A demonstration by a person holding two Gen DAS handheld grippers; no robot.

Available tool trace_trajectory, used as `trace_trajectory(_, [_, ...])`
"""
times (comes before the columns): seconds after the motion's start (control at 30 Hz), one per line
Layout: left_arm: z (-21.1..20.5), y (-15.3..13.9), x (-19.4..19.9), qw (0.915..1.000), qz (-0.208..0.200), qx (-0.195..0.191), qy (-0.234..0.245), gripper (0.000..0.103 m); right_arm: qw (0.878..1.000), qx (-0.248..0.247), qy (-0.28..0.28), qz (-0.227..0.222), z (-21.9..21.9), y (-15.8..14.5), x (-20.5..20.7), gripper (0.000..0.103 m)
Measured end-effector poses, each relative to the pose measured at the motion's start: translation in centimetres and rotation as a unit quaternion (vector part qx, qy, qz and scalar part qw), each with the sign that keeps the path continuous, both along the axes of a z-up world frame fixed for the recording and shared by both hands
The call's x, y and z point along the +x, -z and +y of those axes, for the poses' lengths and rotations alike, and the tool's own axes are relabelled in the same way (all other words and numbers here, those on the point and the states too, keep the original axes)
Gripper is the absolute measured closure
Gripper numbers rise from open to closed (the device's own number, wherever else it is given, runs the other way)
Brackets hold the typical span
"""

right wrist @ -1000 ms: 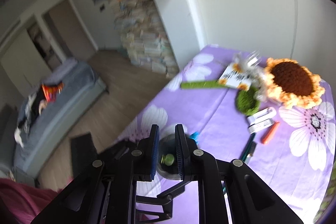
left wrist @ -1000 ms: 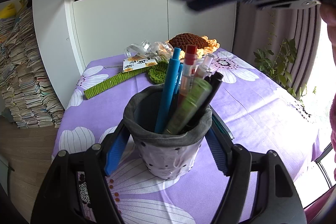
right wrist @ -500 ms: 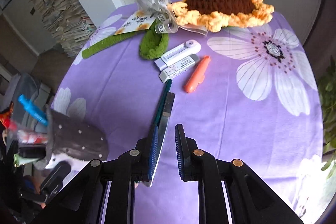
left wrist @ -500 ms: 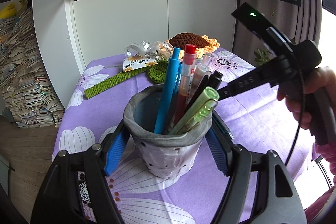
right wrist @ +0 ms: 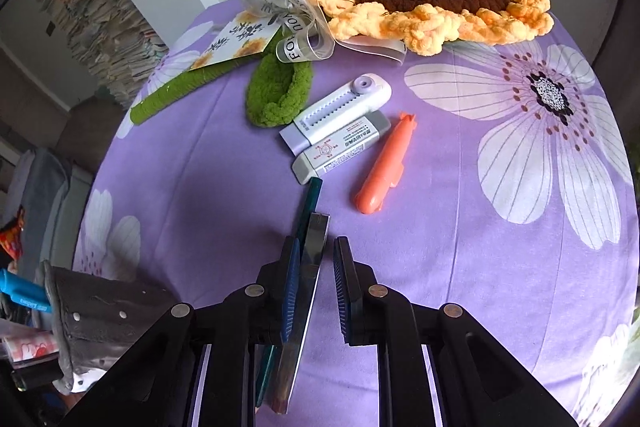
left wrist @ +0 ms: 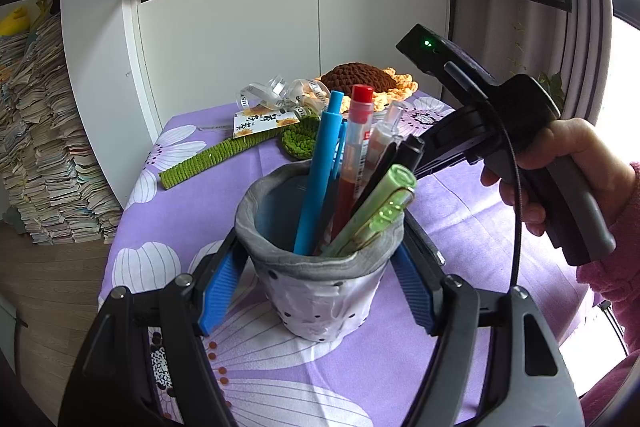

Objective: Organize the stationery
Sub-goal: 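Grasp the long dark teal pen with the right gripper, then lower the dark teal pen into the pen holder cup and open the right gripper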

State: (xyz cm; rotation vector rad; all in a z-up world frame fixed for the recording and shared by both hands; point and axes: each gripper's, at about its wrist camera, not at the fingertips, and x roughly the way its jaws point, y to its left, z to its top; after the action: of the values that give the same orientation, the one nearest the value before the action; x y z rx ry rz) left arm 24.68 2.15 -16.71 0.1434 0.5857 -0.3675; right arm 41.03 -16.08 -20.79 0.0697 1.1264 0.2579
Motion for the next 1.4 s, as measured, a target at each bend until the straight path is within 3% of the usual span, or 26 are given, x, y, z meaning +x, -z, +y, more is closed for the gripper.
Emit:
trace_trajectory(0.3, [0.0,0.0,0.0,1.0,0.0,-0.001,-0.001,0.032,0.999,-0.049,0.012,-0.003,-0.5,-0.5,-0.3,0.087])
trace_trajectory(0.5, [0.0,0.0,0.0,1.0,0.0,-0.001,-0.001,0.032,0.999,-0.022,0.026,0.021,-1.4,-0.2,0.1,0.087])
trace_trajectory(0.63, [0.0,0.0,0.0,1.0,0.0,-0.001,-0.001,0.032,0.999,-0.035,0.028,0.023,-1.3,-0.1,0.2,0.087])
trace_trajectory(0.87, [0.0,0.0,0.0,1.0,0.0,-0.002,-0.001,0.032,0.998,-0.062,-0.016,0.011,1.6,-0.2,0.5,0.091])
trace_trajectory(1.0, [0.0,0.0,0.1,1.0,0.001,-0.002,0.0,0.032,0.999,-0.039,-0.017,-0.033,1.3,-2.5,-1.1,0.091])
trace_trajectory(1.2, [-0.2,0.0,0.1,1.0,0.0,-0.001,-0.002,0.032,0.992,0.023,-0.039,-0.116,0.9,-8.4,-5.1,0.091])
trace_trajectory(1.4, [-0.2,-0.1,0.1,1.0,0.001,0.001,-0.002,0.032,0.971,0.054,-0.07,-0.223,2.1,-14.8,-9.8,0.091])
